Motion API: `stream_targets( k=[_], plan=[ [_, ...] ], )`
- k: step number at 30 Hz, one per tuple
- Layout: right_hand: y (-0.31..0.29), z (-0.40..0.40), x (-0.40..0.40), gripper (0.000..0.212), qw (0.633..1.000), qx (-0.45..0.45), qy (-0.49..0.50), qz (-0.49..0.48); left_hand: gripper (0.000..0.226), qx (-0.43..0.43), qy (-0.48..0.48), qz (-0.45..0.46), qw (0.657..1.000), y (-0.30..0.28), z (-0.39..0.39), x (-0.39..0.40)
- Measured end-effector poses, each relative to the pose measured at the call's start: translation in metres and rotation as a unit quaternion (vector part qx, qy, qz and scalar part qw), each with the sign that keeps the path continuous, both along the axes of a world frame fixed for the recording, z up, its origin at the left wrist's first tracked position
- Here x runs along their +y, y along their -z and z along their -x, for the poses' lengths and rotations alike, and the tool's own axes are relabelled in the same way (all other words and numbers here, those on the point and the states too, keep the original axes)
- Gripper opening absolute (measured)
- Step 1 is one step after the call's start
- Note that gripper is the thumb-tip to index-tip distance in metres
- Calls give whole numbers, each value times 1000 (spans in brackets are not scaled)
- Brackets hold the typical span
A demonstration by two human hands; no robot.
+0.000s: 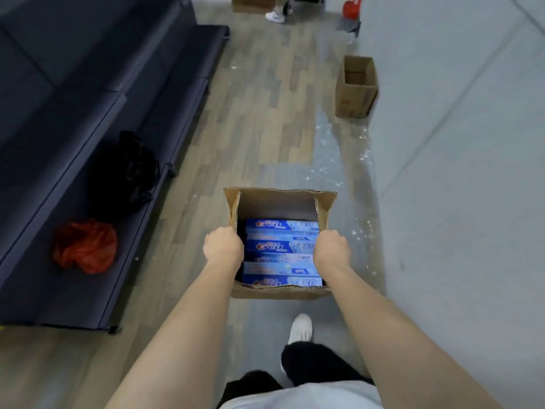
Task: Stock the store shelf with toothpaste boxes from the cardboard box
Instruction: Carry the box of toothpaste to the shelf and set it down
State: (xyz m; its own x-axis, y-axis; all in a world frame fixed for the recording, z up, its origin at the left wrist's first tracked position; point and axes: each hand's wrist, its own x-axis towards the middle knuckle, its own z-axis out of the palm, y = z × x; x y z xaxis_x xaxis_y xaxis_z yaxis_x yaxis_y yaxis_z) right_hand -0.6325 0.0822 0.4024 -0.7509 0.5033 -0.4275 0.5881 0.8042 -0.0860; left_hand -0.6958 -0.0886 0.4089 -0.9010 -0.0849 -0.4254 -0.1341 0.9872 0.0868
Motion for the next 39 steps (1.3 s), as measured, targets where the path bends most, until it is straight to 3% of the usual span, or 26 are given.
stream_targets(
  k=[8,16,27,39],
  plan=[
    [-20,142,37,29,992,21,-122,-26,31,16,-95,-17,995,-11,102,23],
    [-9,280,23,28,982,13,-187,-22,30,28,-176,-28,984,2,214,4],
    [11,486,-62,28,954,-53,-295,-5,29,-33,-272,-26,961,21,378,-77],
    [-4,630,-177,30,894,-30,-446,-18,36,-26,-353,0,935,24,467,-169]
  ],
)
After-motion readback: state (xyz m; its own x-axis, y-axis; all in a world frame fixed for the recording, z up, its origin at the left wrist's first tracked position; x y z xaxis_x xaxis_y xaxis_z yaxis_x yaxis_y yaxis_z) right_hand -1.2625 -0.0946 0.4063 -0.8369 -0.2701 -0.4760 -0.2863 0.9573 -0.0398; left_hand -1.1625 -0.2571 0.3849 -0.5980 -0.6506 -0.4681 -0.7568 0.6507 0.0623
